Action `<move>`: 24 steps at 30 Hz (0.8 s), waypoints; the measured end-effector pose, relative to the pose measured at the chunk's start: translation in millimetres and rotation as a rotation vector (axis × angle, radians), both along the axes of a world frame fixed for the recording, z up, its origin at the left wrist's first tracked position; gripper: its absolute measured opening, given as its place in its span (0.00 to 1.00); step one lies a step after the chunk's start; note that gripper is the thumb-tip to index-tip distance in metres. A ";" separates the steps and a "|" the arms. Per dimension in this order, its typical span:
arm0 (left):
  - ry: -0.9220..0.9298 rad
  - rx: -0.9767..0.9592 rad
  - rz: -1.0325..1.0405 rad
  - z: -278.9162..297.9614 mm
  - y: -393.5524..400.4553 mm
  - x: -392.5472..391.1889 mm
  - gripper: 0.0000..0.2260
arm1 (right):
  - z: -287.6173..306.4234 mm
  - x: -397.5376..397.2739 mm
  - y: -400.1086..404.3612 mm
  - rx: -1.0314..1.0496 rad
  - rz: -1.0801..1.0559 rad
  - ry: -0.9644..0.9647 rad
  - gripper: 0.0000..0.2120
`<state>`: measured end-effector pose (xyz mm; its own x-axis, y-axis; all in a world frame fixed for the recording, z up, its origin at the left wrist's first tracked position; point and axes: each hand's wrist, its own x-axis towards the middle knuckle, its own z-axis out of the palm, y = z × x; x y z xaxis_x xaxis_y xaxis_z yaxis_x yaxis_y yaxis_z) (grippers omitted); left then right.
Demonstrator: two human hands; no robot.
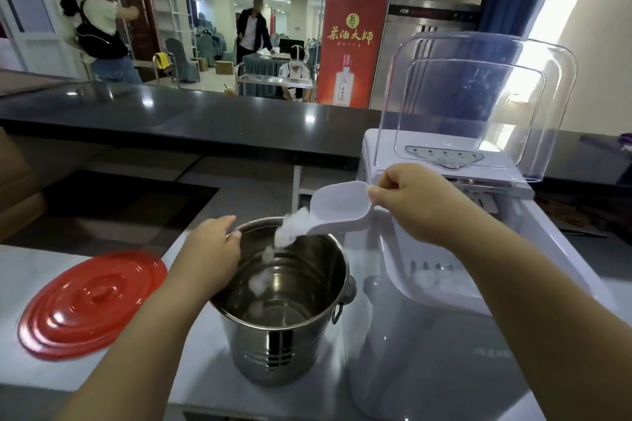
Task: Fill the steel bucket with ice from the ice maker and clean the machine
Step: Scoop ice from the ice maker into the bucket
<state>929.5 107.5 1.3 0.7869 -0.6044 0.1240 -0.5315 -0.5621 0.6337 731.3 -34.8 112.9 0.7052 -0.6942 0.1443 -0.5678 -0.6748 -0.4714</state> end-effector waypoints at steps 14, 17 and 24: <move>0.053 -0.088 -0.064 -2.9 3.9 3.0 0.13 | -12.1 19.9 11.6 -0.100 0.010 0.081 0.08; 0.033 -0.089 -0.090 -1.7 4.4 4.2 0.14 | -14.9 20.5 12.3 -0.082 -0.009 0.048 0.10; -0.039 -0.207 -0.121 14.1 3.0 6.1 0.18 | -19.9 14.6 12.1 -0.018 -0.078 -0.109 0.14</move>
